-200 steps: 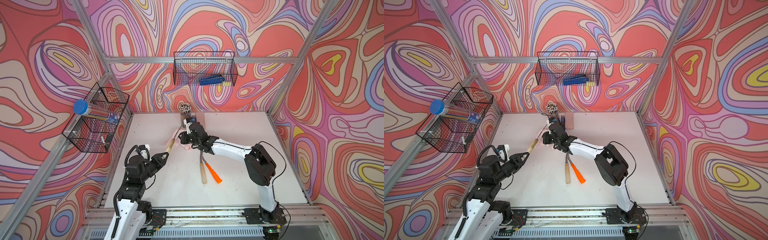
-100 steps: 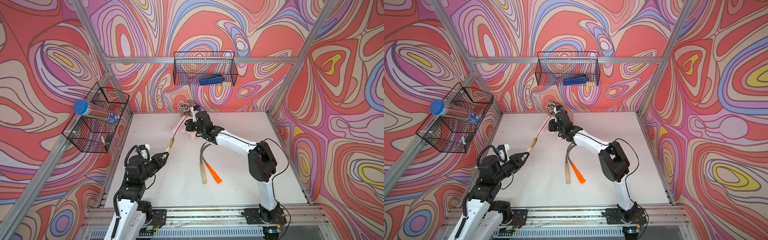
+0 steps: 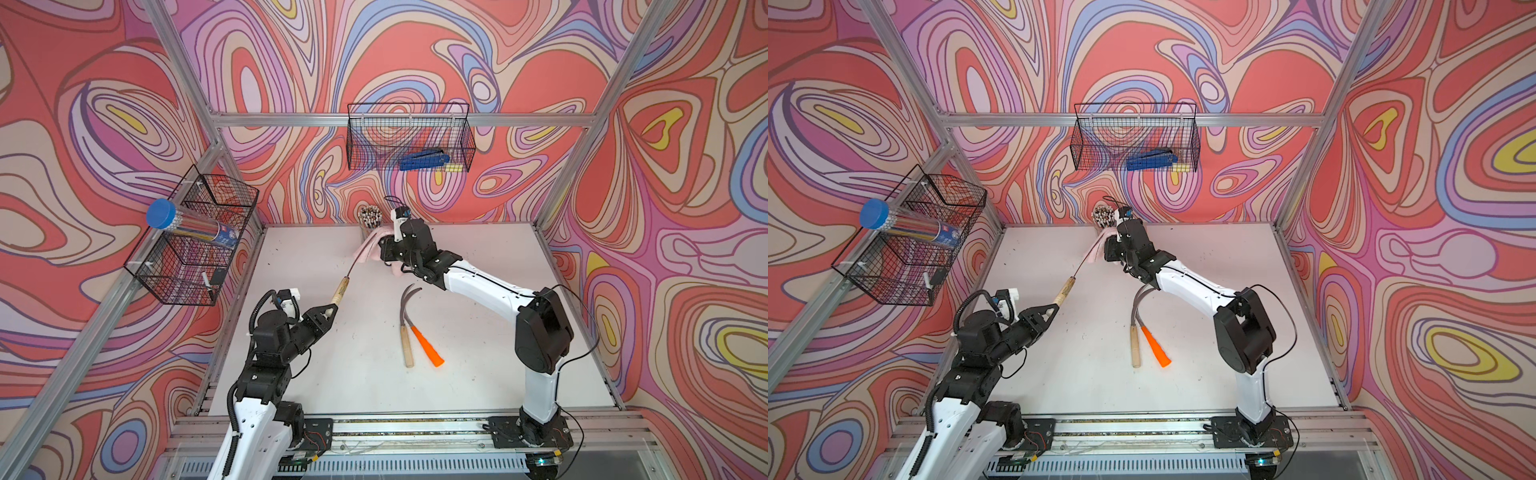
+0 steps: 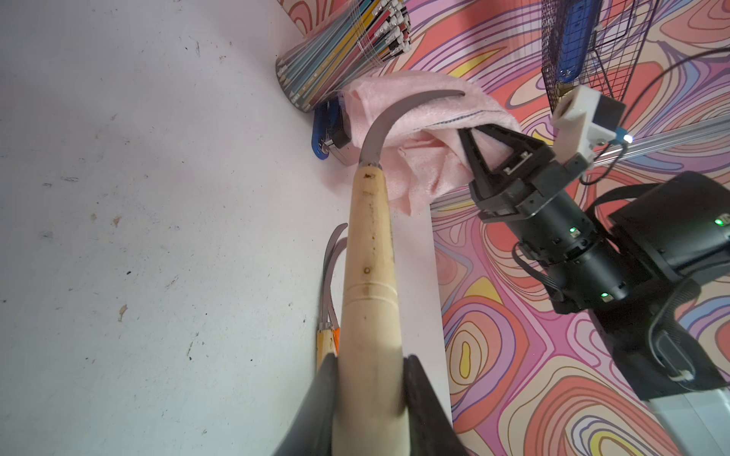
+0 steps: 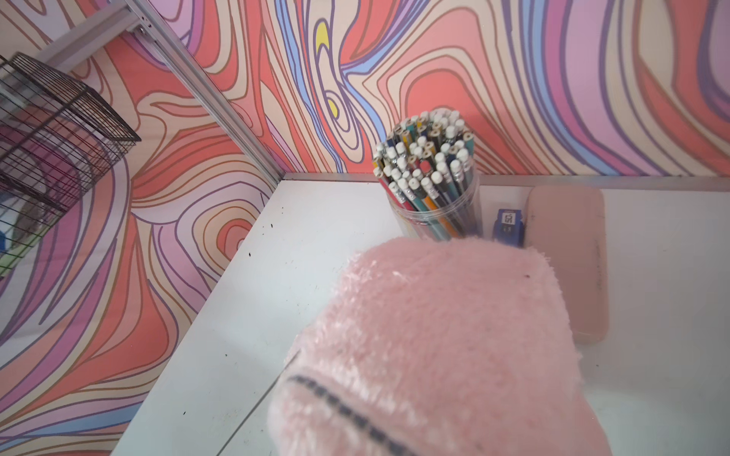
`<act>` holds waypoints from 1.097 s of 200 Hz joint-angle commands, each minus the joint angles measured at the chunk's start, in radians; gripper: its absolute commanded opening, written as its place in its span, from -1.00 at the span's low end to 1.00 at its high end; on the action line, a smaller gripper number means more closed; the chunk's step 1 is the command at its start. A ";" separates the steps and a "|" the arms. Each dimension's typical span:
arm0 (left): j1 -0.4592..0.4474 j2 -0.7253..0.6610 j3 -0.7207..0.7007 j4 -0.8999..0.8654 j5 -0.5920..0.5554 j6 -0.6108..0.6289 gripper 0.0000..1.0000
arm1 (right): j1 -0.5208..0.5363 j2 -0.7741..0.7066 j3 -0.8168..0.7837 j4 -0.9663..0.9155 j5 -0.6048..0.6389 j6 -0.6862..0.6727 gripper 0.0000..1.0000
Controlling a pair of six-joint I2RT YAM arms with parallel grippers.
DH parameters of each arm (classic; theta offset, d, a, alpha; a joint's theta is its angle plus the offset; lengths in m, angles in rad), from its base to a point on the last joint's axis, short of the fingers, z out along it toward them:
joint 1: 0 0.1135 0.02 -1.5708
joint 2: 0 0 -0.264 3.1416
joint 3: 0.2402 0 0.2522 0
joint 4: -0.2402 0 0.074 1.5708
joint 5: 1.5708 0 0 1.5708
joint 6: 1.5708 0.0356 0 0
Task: Wipe small sickles with rags
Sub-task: Wipe the small sickle, then place the small sickle at the center of the board.
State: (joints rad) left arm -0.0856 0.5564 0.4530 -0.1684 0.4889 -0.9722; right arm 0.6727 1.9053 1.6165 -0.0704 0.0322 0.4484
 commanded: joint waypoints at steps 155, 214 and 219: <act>0.006 0.063 -0.060 0.003 -0.323 0.144 -1.00 | -0.156 -0.610 -0.240 -0.362 0.457 -0.081 -1.00; -0.010 0.136 -0.108 0.081 -0.421 0.187 -1.00 | -0.173 -0.831 -0.598 -0.243 0.419 0.048 -1.00; -0.013 0.149 -0.107 0.084 -0.430 0.191 -1.00 | -0.172 -0.839 -0.617 -0.237 0.434 0.051 -1.00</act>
State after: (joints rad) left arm -0.0875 0.6601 0.3485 -0.1520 0.1352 -0.8207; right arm 0.5041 1.1454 1.0718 -0.3786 0.4652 0.4553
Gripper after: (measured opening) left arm 0.257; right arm 0.106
